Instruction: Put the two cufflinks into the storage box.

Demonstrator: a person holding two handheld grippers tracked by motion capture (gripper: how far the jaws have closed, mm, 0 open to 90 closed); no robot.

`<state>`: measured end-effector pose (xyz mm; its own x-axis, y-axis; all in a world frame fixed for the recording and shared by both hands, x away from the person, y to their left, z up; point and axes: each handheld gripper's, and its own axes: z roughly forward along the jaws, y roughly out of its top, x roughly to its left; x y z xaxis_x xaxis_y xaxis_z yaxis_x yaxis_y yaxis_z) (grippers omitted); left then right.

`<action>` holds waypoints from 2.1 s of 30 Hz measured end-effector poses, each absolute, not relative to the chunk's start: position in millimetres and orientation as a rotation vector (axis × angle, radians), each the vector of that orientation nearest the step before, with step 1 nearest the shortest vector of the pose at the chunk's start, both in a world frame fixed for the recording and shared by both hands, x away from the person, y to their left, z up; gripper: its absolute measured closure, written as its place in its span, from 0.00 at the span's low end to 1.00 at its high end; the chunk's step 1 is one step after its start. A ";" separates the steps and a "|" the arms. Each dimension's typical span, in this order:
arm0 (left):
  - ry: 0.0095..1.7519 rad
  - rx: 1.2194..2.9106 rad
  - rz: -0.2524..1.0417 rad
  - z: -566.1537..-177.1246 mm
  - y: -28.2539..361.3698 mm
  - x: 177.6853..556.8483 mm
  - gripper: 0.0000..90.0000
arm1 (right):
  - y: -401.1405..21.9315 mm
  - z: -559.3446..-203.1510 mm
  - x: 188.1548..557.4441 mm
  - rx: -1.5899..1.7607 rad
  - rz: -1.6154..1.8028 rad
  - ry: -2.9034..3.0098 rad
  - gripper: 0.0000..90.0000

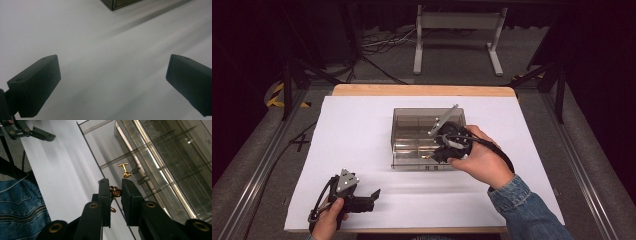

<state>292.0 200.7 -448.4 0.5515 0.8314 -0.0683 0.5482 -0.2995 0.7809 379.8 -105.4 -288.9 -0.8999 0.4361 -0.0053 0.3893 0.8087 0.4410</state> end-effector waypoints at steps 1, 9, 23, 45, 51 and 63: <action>1.111 1.991 0.451 -448.4 200.7 292.0 0.00 | -105.2 -288.7 381.0 0.668 0.664 2.884 0.87; 1.111 1.992 0.453 -448.3 200.9 292.0 0.00 | -102.2 -290.3 395.1 0.698 0.654 2.878 0.87; 1.110 1.992 0.450 -448.6 200.6 292.0 0.00 | -102.2 -300.3 419.2 0.789 0.619 2.859 0.87; 1.110 1.991 0.450 -448.4 200.9 291.9 0.00 | -97.8 -330.8 421.4 0.843 0.533 2.925 0.86; 1.110 1.991 0.449 -448.5 200.7 291.9 0.00 | -97.0 -334.2 422.1 0.851 0.511 2.934 0.86; 1.110 1.993 0.450 -448.5 200.9 291.9 0.00 | -95.9 -339.4 422.0 0.855 0.490 2.943 0.86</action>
<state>291.9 200.9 -448.5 0.5529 0.8305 -0.0681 0.5482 -0.3009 0.7804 422.0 -95.9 -339.4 -0.8474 0.5286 0.0505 0.5165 0.7983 0.3097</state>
